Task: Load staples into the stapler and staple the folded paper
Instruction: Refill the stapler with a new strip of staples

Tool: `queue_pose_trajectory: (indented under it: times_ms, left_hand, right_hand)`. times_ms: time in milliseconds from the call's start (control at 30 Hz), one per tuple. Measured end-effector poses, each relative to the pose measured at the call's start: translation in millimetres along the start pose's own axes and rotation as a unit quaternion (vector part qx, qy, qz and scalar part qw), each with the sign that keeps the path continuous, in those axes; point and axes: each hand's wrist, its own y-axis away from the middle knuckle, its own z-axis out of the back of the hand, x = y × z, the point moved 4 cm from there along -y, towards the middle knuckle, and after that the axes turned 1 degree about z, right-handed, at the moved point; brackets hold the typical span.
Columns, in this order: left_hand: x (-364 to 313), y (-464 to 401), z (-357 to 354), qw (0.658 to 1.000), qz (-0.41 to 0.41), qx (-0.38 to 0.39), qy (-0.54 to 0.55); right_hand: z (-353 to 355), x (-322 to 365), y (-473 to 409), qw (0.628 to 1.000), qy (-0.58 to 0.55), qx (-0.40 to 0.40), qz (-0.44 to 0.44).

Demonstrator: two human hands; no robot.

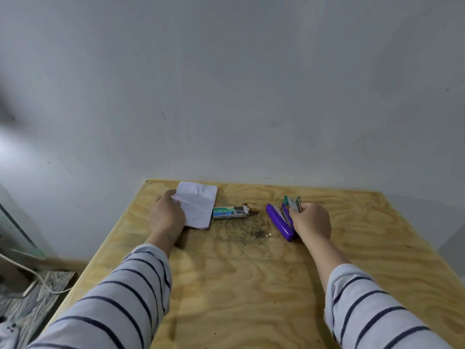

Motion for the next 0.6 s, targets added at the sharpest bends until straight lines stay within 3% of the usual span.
queue_pose_trajectory:
  times_ms: [233, 367, 500, 600]
  left_hand:
    - [-2.3, 20.8, -5.7, 0.976, -0.117, -0.076, -0.166]
    - [-10.1, 27.8, -8.8, 0.967, -0.123, -0.059, -0.215]
    - [-7.1, 29.7, -9.8, 0.964, -0.109, -0.040, -0.239]
    - [-8.8, 27.6, -12.1, 0.959, -0.128, -0.016, -0.253]
  right_hand:
    - [-2.2, 5.4, 2.5, 0.999, -0.017, -0.037, 0.025]
    - [3.4, 21.9, 12.5, 0.990, 0.051, -0.061, 0.120]
    - [-2.5, 35.6, 19.7, 0.966, 0.197, 0.019, 0.165]
    - [-3.5, 39.4, 21.8, 0.955, 0.245, 0.046, 0.161]
